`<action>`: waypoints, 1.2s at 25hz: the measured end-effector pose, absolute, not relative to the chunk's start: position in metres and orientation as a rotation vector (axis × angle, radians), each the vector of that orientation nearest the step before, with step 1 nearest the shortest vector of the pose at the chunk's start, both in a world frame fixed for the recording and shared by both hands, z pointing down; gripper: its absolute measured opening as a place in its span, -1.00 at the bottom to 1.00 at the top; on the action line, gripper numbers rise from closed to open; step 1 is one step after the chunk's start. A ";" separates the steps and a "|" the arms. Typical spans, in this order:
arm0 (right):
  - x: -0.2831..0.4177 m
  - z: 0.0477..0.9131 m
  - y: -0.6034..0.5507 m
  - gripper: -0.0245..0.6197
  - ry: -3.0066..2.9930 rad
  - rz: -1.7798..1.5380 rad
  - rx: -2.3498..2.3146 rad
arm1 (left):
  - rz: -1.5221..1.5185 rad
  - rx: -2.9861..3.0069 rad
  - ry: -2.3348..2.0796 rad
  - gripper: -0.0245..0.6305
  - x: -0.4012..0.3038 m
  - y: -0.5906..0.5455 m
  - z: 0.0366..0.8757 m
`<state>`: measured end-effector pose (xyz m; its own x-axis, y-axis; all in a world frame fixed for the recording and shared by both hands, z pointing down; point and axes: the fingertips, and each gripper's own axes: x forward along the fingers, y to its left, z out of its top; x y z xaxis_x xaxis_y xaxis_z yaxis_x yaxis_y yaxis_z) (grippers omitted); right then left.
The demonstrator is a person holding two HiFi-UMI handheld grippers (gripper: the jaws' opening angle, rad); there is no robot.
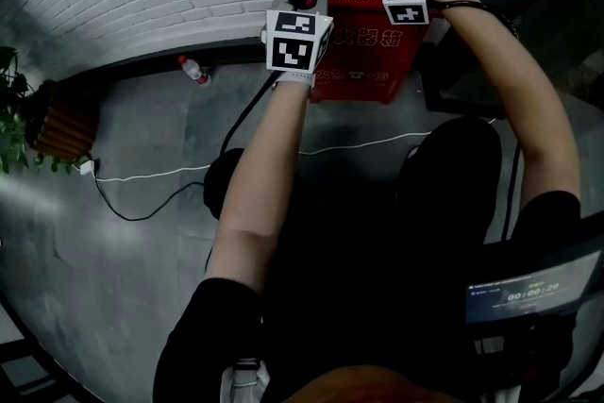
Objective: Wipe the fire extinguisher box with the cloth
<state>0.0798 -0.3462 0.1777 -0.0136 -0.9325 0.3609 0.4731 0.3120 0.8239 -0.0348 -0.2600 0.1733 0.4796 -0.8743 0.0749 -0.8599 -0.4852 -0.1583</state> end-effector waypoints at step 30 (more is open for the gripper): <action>0.000 0.244 -0.317 -0.64 -0.916 -1.342 0.329 | -0.199 -2.738 1.633 -0.93 -0.048 -0.262 0.206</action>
<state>0.0000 -0.3172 0.2436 -0.0441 -0.9255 0.3761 0.6875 0.2450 0.6836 -0.0480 -0.2619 0.2056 0.4699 -0.8725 0.1337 -0.8791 -0.4763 -0.0186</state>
